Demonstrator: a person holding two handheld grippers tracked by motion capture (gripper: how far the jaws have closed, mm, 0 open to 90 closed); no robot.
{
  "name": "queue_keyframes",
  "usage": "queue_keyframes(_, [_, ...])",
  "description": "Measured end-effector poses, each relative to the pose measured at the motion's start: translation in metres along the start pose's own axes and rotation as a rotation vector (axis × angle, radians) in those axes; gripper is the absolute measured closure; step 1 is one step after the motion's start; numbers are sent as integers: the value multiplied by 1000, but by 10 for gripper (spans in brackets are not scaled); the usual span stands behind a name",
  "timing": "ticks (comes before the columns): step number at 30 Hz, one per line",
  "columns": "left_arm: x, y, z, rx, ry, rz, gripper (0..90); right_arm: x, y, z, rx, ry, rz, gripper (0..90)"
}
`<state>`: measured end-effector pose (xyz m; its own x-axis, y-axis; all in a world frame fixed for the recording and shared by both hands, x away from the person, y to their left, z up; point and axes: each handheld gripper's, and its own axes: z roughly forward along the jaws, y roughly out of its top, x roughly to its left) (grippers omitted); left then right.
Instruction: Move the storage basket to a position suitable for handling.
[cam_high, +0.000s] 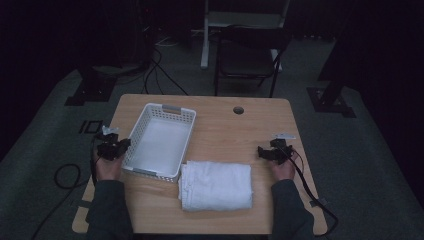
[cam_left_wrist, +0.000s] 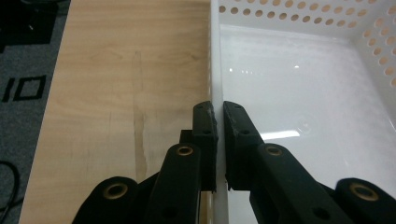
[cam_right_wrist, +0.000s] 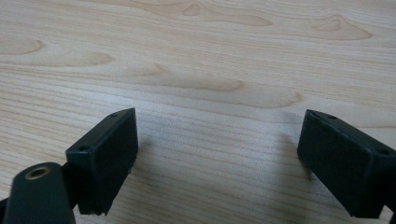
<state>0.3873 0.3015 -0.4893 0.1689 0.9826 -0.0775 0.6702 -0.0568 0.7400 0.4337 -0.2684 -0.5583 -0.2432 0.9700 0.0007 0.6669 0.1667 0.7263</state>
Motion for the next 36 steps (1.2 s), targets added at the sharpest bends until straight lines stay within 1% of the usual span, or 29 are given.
queue_keyframes(2, [0,1,6,-16,-13,-18,837,0,0,0,0,0,0,121])
queue_keyframes(3, [2,1,8,-31,-24,-28,838,0,0,0,0,0,0,121])
queue_keyframes(5, [3,2,11,-45,-31,-48,837,0,0,0,0,0,0,122])
queue_keyframes(8, [2,2,11,-49,-25,-46,830,0,0,0,0,0,0,121])
queue_keyframes(9, [1,1,11,-44,-21,-41,805,0,0,0,0,0,0,122])
queue_keyframes(10, [1,1,10,-42,-24,-41,740,0,0,0,0,0,0,122])
queue_keyframes(12, [0,1,5,-42,-25,-44,650,0,0,0,0,0,0,122])
queue_keyframes(14, [-1,1,-1,-44,-27,-40,598,0,0,0,0,0,0,122])
queue_keyframes(18, [-6,0,-18,-19,-9,-12,547,0,0,0,0,0,0,122])
queue_keyframes(20, [-10,-2,-27,0,11,4,533,0,0,0,0,0,0,121])
queue_keyframes(22, [-12,-4,-36,3,16,13,528,0,0,0,0,0,0,122])
queue_keyframes(24, [-14,-6,-43,5,25,5,528,0,0,0,0,1,0,122])
queue_keyframes(27, [-14,-13,-51,7,13,-12,539,0,0,0,0,0,0,122])
queue_keyframes(30, [-13,-20,-51,37,32,-23,550,0,0,0,0,1,0,121])
queue_keyframes(32, [-12,-22,-49,57,48,-24,552,0,0,0,0,0,0,122])
queue_keyframes(34, [-11,-22,-47,68,53,-30,578,0,0,0,0,0,1,122])
queue_keyframes(36, [-12,-22,-43,80,59,-22,622,0,0,0,0,0,1,122])
